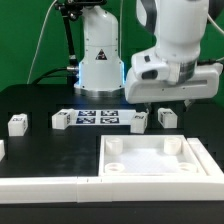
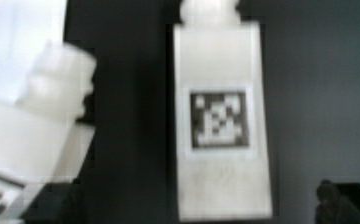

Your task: Assemble one leg

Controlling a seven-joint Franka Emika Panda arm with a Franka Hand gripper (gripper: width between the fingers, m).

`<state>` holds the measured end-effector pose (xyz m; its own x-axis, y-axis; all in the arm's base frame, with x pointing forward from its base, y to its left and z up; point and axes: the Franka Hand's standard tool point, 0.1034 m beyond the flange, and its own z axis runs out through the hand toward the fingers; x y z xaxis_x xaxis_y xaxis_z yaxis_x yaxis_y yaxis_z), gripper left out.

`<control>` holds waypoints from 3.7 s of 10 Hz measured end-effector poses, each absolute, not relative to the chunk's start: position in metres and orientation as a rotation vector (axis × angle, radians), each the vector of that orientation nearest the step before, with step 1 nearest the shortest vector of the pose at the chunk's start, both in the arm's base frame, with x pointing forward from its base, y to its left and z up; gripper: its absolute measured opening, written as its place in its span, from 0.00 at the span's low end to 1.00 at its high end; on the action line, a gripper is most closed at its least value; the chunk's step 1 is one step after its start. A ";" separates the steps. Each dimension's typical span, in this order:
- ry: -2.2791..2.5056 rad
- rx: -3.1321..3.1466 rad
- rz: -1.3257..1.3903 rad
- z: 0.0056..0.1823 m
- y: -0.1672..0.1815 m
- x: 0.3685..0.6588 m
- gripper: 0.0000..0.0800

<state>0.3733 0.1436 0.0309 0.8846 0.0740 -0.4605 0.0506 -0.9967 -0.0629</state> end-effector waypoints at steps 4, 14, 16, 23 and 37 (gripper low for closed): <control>-0.149 -2.865 1.165 0.030 0.152 0.368 0.81; -0.147 -2.744 1.498 0.009 0.159 0.349 0.49; -0.147 -2.743 1.499 0.009 0.159 0.349 0.36; -0.199 -2.704 1.455 0.042 0.150 0.366 0.36; -0.176 -3.017 0.268 0.114 0.129 0.455 0.36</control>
Offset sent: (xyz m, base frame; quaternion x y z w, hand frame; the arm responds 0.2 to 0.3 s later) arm -0.0046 0.0105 0.0041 0.0055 -0.1634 -0.0083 0.9865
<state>0.4546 0.1289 0.1140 0.9777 0.1249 -0.1686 0.1059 -0.9874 -0.1173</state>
